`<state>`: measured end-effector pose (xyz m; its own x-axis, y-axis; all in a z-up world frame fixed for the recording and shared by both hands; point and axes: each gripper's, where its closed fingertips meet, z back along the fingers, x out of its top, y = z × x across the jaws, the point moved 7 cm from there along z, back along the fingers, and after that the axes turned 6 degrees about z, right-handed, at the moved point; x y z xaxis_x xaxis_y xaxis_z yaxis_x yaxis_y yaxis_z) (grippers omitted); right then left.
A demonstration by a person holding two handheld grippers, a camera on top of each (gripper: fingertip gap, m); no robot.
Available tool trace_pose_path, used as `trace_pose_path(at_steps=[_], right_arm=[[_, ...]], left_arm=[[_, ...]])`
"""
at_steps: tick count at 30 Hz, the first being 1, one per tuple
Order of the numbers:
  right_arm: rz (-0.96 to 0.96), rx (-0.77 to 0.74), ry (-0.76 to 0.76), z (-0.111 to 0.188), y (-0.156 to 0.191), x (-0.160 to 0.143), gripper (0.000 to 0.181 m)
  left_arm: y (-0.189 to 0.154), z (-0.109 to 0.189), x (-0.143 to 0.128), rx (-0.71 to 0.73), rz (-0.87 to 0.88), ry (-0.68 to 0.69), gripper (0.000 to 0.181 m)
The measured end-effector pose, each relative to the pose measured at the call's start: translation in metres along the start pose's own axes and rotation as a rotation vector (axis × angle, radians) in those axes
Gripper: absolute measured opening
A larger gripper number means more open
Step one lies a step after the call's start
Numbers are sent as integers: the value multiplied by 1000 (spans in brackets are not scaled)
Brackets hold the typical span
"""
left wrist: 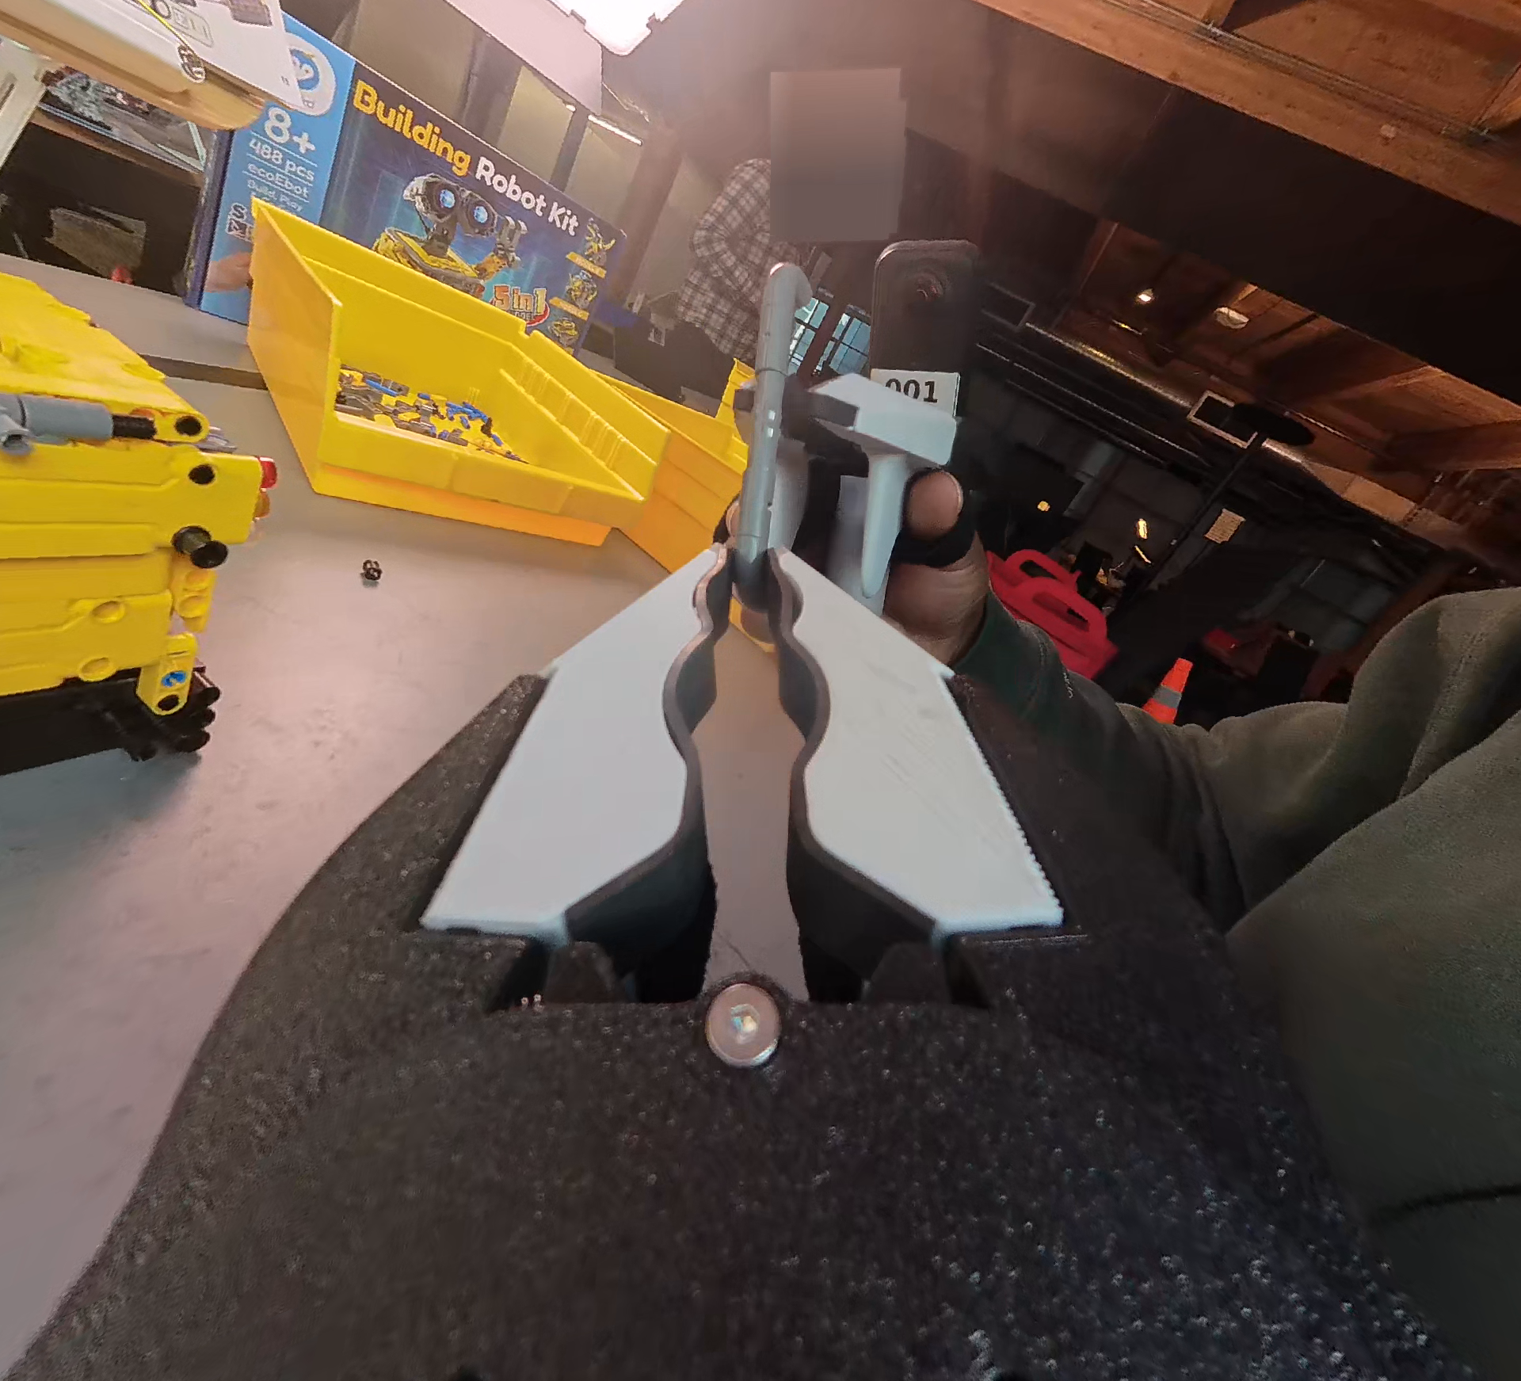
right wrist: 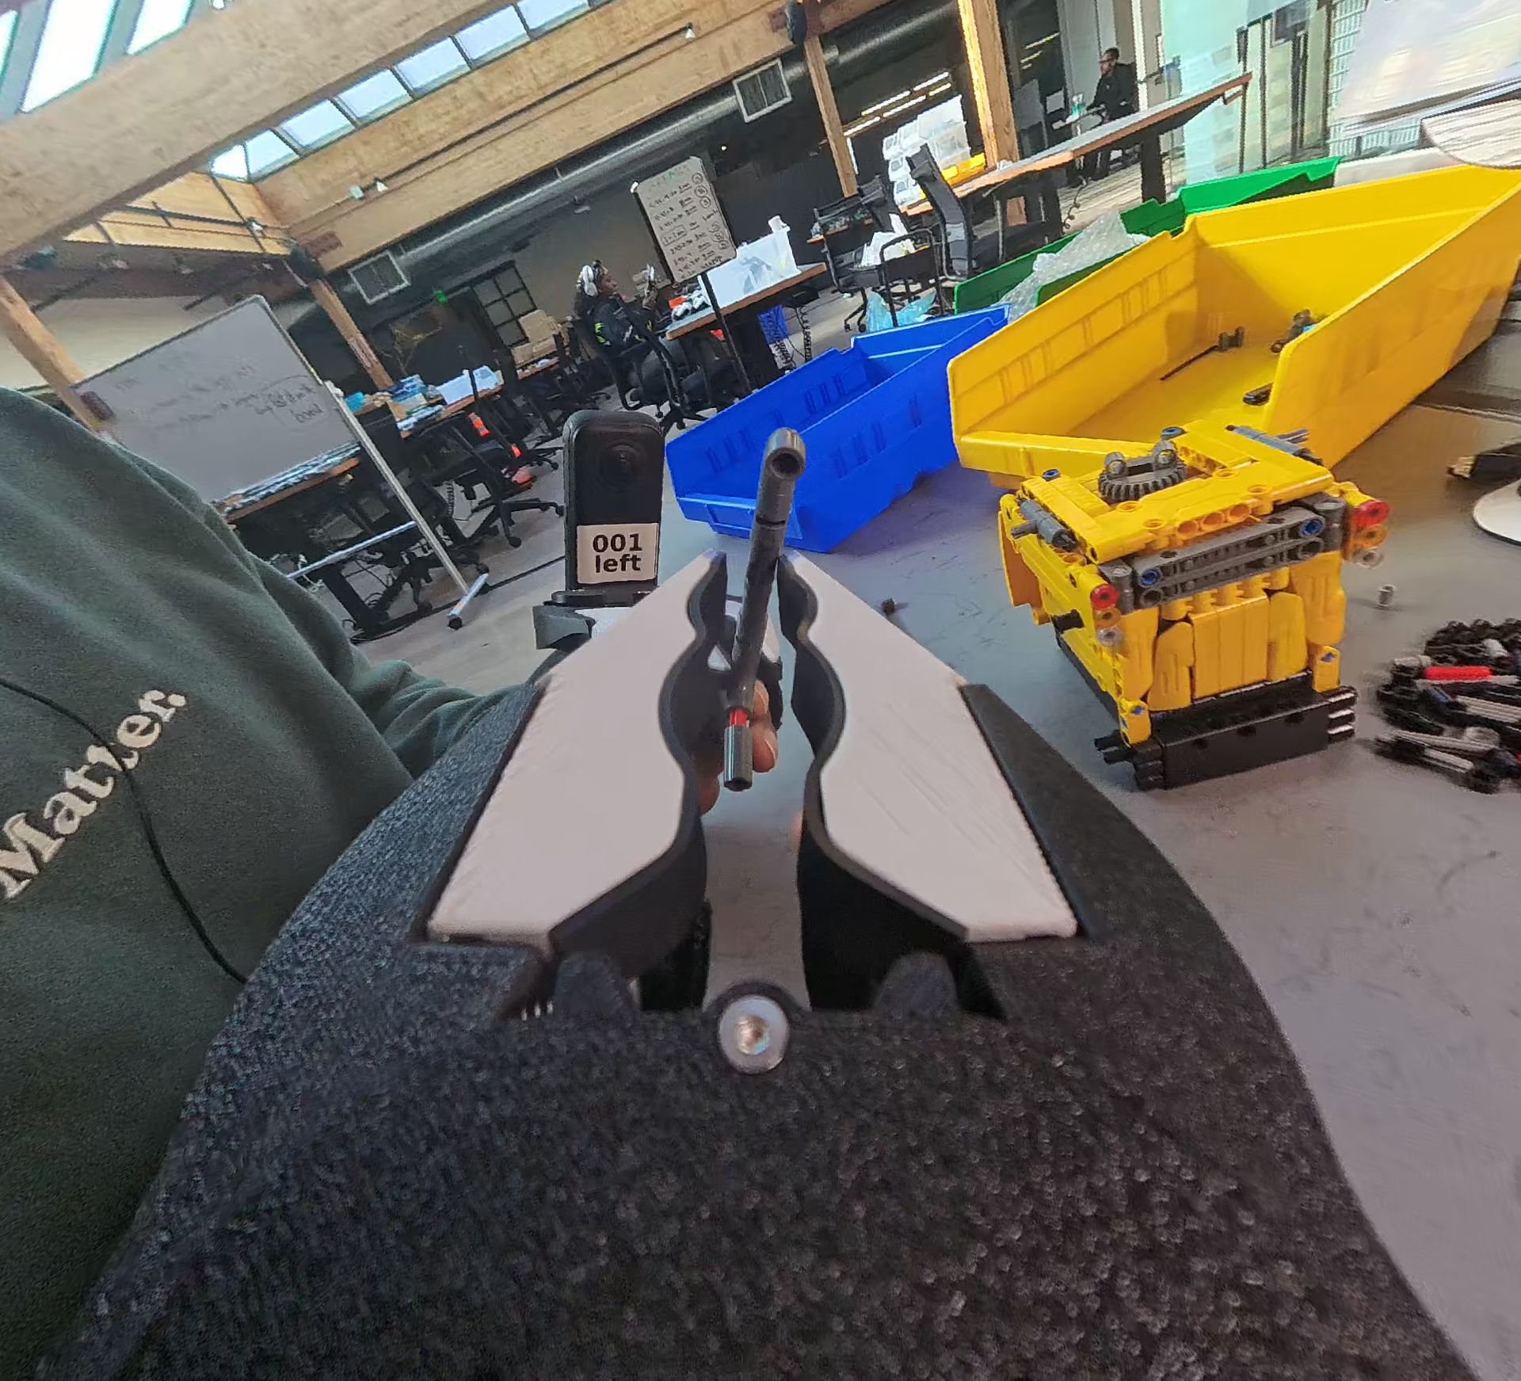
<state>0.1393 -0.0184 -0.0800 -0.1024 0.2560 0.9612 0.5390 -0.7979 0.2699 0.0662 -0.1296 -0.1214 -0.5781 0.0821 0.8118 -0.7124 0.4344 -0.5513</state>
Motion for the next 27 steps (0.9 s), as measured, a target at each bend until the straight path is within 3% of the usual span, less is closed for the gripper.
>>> trace_pose_path(at_steps=[10, 16, 27], right_arm=[[78, 29, 49, 2, 7, 5, 6], [175, 117, 173, -1, 17, 13, 6], [210, 234, 247, -10, 28, 13, 6]], left_arm=[[-6, -6, -4, 6, -19, 53, 7], [-14, -6, -3, 32, -88, 252, 17], [-27, -5, 7, -64, -285, 544, 8]])
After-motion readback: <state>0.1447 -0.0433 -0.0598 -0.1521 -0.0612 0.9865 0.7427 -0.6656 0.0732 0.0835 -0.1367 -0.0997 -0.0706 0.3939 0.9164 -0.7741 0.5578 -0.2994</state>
